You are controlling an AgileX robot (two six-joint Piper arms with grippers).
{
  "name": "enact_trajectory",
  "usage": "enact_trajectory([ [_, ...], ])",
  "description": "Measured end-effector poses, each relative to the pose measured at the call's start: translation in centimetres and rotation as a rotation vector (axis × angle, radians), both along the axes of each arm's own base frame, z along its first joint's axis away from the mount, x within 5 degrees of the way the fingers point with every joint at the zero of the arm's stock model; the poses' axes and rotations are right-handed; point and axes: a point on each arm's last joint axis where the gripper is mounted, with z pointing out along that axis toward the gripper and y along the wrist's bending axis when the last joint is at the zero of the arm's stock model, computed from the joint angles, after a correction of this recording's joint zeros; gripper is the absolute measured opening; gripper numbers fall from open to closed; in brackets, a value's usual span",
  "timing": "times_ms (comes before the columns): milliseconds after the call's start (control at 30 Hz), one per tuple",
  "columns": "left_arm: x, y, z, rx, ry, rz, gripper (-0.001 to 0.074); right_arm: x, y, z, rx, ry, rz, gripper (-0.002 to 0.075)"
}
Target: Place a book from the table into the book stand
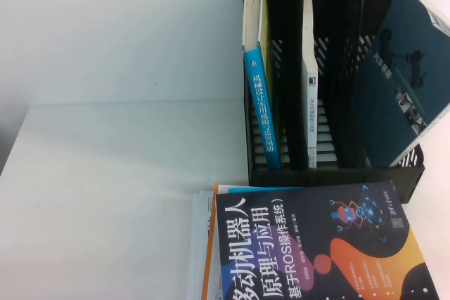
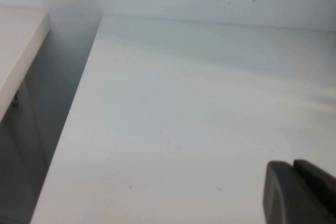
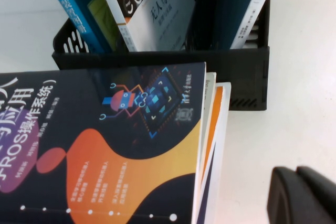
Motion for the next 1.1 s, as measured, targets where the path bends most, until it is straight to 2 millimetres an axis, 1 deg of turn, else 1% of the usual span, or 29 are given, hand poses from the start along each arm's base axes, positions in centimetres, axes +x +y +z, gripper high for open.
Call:
enact_trajectory([
  [767, 0.0, 0.0, 0.0, 0.022, 0.003, -0.005, -0.0002, -0.1, 0.0, -0.1, 0.004, -0.017, -0.004, -0.0003],
  [867, 0.0, 0.0, 0.0, 0.022, 0.005, -0.005, -0.0002, -0.2, -0.4, -0.9, 0.004, -0.085, -0.047, -0.0003],
  [1033, 0.0, 0.0, 0.0, 0.022, 0.005, -0.005, -0.0002, -1.0, -1.4, -3.4, -0.019, -0.212, -0.150, -0.0003],
  [1100, 0.0, 0.0, 0.0, 0.022, 0.005, -0.005, -0.0002, -1.4, -1.6, -3.8, -0.025, -0.255, -0.175, -0.0003],
])
